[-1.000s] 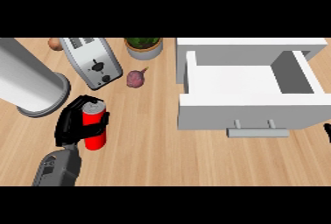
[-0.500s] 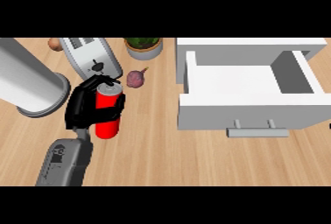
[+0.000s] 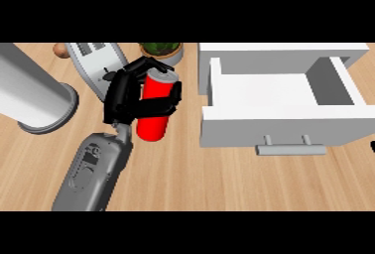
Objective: Pick up the can, place it into the drawer and close the drawer
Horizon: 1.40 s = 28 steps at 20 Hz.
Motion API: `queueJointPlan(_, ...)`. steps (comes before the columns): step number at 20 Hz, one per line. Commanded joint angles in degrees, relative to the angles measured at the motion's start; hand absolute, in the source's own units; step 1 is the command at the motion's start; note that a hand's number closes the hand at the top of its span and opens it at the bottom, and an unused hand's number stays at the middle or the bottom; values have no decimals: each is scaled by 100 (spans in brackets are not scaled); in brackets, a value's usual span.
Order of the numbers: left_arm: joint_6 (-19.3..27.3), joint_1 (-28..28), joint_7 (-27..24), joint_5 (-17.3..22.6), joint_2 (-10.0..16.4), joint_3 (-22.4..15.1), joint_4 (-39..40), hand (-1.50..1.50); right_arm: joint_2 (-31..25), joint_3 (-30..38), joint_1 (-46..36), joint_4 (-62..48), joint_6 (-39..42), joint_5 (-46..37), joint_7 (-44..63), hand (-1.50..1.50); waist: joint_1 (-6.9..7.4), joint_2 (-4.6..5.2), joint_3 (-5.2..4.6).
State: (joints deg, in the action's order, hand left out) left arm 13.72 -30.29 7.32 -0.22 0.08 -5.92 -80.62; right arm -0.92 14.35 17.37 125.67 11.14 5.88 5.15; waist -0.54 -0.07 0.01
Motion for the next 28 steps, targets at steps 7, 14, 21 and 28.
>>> queueJointPlan(7,837,-1893,780,63,-8,-442,682,150,-33,169,161,0,223,126,-224,-150,-36,6,1)
queueJointPlan(14,1331,-3324,799,498,-8,-563,1999,150,-251,247,-219,-7,149,155,261,-150,-113,30,1)
queueJointPlan(21,1445,-4425,740,766,-8,-482,3131,150,-149,278,-219,-236,189,87,-81,-150,-127,37,5)
queueJointPlan(28,1666,-5130,470,1269,-8,-729,4145,150,-355,426,-650,-195,72,289,329,-150,-204,60,6)
